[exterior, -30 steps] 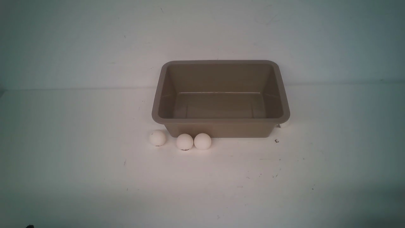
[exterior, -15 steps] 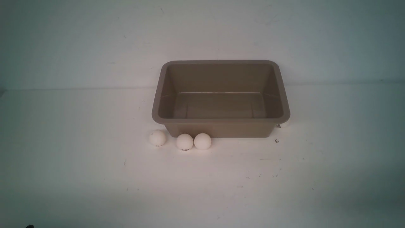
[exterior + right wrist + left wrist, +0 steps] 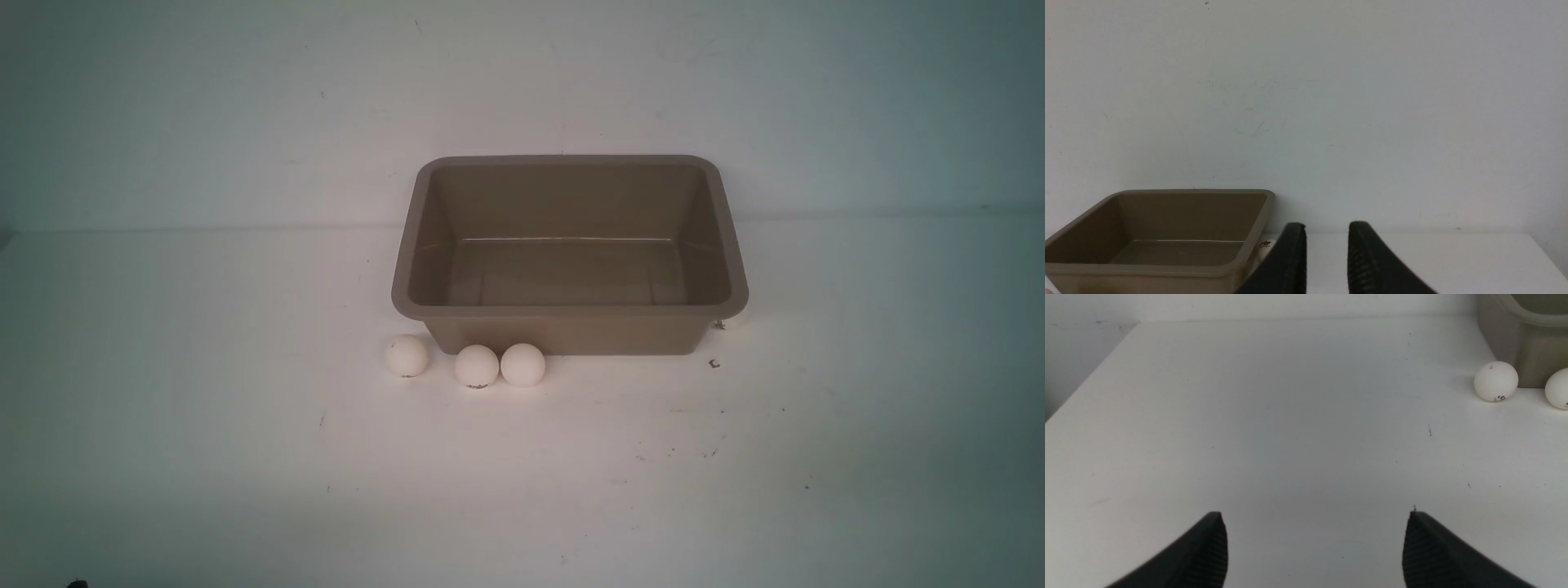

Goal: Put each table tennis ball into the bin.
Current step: Use the left arm to clamp the table tennis ball closest to it

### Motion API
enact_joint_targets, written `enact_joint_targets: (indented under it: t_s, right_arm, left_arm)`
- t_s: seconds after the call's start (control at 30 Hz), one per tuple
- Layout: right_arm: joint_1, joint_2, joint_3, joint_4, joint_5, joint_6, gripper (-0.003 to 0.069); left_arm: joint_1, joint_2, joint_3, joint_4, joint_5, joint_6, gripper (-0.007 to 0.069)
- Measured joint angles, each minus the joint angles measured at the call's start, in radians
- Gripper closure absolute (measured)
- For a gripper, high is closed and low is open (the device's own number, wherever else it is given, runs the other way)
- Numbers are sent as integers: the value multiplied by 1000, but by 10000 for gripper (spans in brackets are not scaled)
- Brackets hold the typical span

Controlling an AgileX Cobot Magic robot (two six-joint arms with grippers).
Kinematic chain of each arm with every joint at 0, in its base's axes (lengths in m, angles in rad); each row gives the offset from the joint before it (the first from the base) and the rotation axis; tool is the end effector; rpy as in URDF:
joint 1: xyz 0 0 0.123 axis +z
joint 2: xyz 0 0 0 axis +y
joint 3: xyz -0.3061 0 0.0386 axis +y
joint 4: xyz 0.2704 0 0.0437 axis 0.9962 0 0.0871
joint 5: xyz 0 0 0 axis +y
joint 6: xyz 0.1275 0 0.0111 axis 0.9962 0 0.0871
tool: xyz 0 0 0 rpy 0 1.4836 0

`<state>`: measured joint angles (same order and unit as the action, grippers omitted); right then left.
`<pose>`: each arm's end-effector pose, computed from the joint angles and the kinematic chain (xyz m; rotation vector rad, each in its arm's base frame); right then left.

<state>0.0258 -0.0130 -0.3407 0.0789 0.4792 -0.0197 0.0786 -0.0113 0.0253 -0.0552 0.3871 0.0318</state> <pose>0.0596 0.0062 0.2875 -0.0084 1.6085 0.0882 0.0861 0.0041 0.1586 -0.0780 1.8825 0.0210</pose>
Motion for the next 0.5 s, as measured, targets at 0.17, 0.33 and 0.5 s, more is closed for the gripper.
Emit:
enact_joint_targets:
  t_s: [0.17,0.33,0.5]
  right_arm:
    - [0,0,0,0,2,0,521]
    - [0,0,0,0,1,0,521]
    - [0,0,0,1,-14,0,521]
  left_arm:
    - [0,0,0,0,0,0,104]
    - [0,0,0,0,0,0,104]
    - [0,0,0,0,0,0,104]
